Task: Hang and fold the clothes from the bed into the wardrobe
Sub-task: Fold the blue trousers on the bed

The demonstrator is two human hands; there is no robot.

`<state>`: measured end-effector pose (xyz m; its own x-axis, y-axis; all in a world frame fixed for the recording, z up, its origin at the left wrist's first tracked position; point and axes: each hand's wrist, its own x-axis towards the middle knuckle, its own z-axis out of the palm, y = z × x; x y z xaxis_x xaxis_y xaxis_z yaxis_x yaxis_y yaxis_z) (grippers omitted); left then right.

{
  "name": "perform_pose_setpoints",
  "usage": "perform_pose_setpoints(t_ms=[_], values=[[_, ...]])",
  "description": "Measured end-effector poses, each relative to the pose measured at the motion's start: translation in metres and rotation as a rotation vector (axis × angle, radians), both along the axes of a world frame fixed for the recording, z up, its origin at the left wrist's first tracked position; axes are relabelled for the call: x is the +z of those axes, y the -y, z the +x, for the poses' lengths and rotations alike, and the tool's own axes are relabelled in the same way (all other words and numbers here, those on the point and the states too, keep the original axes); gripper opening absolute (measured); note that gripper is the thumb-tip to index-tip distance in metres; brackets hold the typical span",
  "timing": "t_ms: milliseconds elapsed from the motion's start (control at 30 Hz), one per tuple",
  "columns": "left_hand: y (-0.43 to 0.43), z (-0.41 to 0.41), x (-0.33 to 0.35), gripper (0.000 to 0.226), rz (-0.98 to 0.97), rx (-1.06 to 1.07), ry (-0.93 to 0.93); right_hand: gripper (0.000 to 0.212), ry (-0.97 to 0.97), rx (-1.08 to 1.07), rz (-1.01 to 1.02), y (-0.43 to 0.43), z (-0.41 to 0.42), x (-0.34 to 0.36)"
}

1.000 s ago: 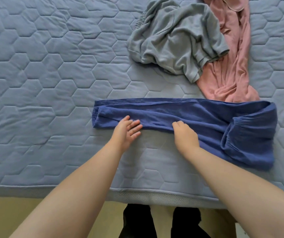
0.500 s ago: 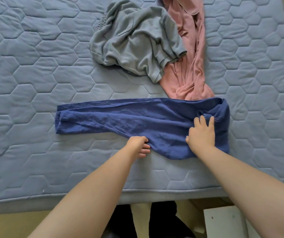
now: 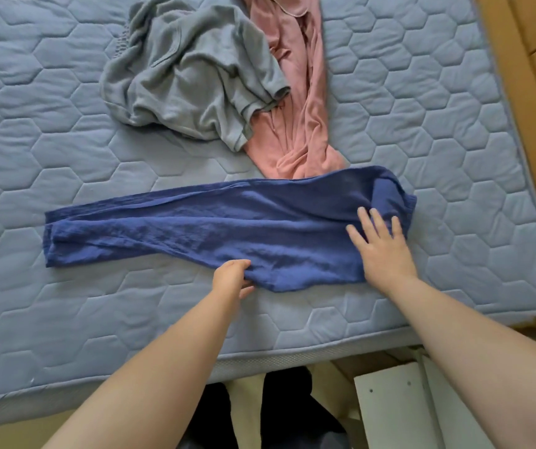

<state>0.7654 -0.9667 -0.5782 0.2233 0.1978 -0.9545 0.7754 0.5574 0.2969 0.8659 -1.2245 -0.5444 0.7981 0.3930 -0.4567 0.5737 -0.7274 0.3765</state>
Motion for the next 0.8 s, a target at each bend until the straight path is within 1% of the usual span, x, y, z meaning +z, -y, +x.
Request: perform_pose_setpoints(t_ms=[33,67,133,167,200,233,267,333,367,400,433,500,533,567,600,633,667,700,733,767,800], values=[[0.004,0.001,0.001,0.005,-0.061,0.022,0.010,0.054,-0.079,0.049,-0.077,0.002,-0.003,-0.003],[0.007,0.001,0.002,0.005,-0.101,0.020,0.025,0.051,-0.120,-0.011,-0.205,0.006,-0.004,-0.004],[0.011,0.003,0.004,0.010,-0.122,0.014,0.057,0.050,-0.103,-0.305,-0.508,0.015,0.002,0.004],[0.012,0.003,0.004,0.012,-0.114,0.014,0.065,0.050,-0.093,-0.427,-0.607,0.018,0.003,0.009],[0.011,0.003,0.005,0.013,-0.105,0.013,0.063,0.050,-0.088,-0.495,-0.628,0.019,0.004,0.013],[0.010,0.002,0.006,0.014,-0.099,0.012,0.056,0.050,-0.073,-0.508,-0.567,0.019,0.004,0.015],[0.009,0.001,0.007,0.015,-0.096,0.005,0.049,0.048,-0.042,-0.472,-0.444,0.018,0.003,0.014],[0.008,-0.002,0.009,0.017,-0.079,-0.015,0.041,0.035,-0.014,-0.298,-0.095,0.005,-0.004,0.012],[0.008,-0.003,0.009,0.017,-0.049,0.006,0.038,0.028,-0.050,-0.201,0.060,-0.006,-0.011,0.012],[0.007,-0.006,0.009,0.014,-0.005,0.044,0.042,0.028,-0.119,-0.120,0.173,-0.019,-0.021,0.009],[0.005,-0.008,0.007,0.013,0.046,0.085,0.053,0.035,-0.201,-0.076,0.254,-0.033,-0.031,0.006],[-0.001,-0.013,0.007,0.018,0.169,0.119,0.092,0.054,-0.283,-0.103,0.346,-0.061,-0.044,-0.002],[-0.007,-0.016,0.008,0.017,0.297,0.044,0.106,0.060,-0.287,-0.128,0.390,-0.075,-0.046,-0.006],[-0.014,-0.017,0.009,0.014,0.487,-0.120,0.113,0.064,-0.282,-0.136,0.430,-0.088,-0.044,-0.009],[-0.023,-0.018,0.010,0.012,0.706,-0.331,0.118,0.067,-0.282,-0.119,0.461,-0.100,-0.041,-0.012],[-0.034,-0.018,0.010,0.016,0.914,-0.529,0.150,0.070,-0.286,-0.070,0.474,-0.112,-0.037,-0.014],[-0.046,-0.016,0.009,0.023,1.072,-0.674,0.207,0.073,-0.289,0.002,0.474,-0.124,-0.033,-0.015],[-0.059,-0.013,0.008,0.028,1.179,-0.769,0.255,0.076,-0.291,0.083,0.473,-0.135,-0.030,-0.016],[-0.073,-0.011,0.006,0.032,1.245,-0.836,0.271,0.078,-0.299,0.167,0.475,-0.146,-0.030,-0.017],[-0.087,-0.011,0.003,0.036,1.280,-0.920,0.234,0.079,-0.315,0.242,0.467,-0.156,-0.033,-0.019],[-0.100,-0.013,0.001,0.041,1.294,-1.029,0.160,0.080,-0.335,0.289,0.442,-0.166,-0.039,-0.021]])
